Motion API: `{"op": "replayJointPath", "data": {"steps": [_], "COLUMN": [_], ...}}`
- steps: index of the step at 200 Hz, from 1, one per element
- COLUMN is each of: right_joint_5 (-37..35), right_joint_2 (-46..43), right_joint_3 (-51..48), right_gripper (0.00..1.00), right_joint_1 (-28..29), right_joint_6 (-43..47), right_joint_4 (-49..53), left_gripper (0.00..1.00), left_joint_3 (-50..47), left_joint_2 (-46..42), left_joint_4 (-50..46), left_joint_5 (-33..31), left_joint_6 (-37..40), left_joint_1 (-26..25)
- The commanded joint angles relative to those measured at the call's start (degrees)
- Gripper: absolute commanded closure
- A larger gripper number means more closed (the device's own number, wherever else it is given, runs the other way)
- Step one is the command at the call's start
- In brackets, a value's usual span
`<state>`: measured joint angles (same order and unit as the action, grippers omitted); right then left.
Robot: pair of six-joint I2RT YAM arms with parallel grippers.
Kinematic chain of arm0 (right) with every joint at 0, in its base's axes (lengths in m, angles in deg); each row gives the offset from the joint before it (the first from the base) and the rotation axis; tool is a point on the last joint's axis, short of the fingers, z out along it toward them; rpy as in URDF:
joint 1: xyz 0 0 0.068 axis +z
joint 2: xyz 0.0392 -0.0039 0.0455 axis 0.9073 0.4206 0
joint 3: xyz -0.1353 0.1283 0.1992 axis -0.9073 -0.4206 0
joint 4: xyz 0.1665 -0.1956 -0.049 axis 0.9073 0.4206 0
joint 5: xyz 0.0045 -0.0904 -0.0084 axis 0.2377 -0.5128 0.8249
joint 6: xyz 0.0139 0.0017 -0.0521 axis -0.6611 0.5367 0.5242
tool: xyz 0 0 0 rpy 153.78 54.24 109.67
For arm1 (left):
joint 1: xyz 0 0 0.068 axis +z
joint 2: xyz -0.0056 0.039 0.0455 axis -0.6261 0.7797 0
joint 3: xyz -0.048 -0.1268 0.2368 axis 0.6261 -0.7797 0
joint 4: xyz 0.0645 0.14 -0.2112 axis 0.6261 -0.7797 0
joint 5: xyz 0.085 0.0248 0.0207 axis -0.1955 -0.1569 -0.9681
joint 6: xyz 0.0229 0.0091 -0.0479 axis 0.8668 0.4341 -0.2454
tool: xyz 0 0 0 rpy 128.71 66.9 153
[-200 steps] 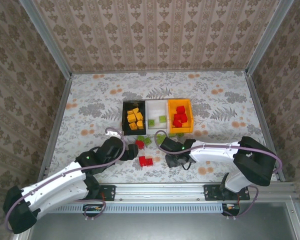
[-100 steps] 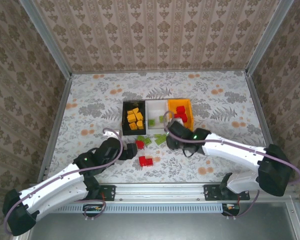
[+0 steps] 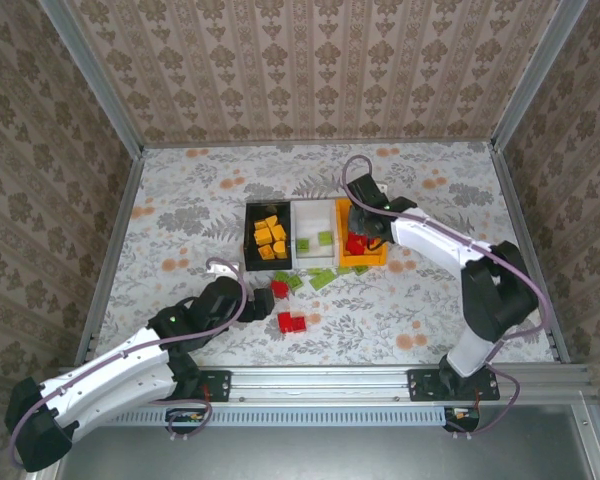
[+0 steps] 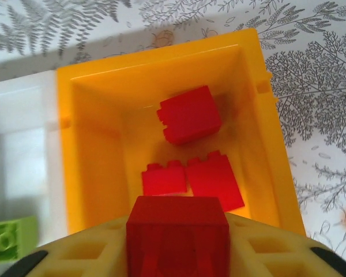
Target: Sort the legos into containers by color
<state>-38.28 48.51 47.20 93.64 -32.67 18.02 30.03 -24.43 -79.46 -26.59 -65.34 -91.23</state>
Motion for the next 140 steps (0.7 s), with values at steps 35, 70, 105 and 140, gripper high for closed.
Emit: {"op": "replayJointPath", "data": {"steps": [35,70,105,140], "right_joint_5": [2.2,2.8,3.3,3.6], "right_joint_2": [0.1,-5.5,-8.6,-10.2], "right_joint_3": [3.1,-1.9,-7.0,-9.6], "right_gripper": [0.24,0.22,0.22,0.21], "right_joint_1": [0.1,1.8,2.1,2.1], "right_joint_6": [0.5,0.4,-0.3,-0.4], "right_joint_4": [1.1,-0.8,-1.9,-2.7], "left_gripper": [0.01,0.03,0.06,0.06], "left_joint_3": [0.1,2.9,5.8,6.5], "left_joint_2": [2.1,12.8,25.3,30.5], "left_joint_4": [1.3,3.0,5.0,7.7], "left_joint_5": [2.7,7.2,6.7,6.0], "left_joint_6": [2.5,5.0,6.0,5.1], "left_joint_1": [0.2,-1.7,-8.2,-10.6]}}
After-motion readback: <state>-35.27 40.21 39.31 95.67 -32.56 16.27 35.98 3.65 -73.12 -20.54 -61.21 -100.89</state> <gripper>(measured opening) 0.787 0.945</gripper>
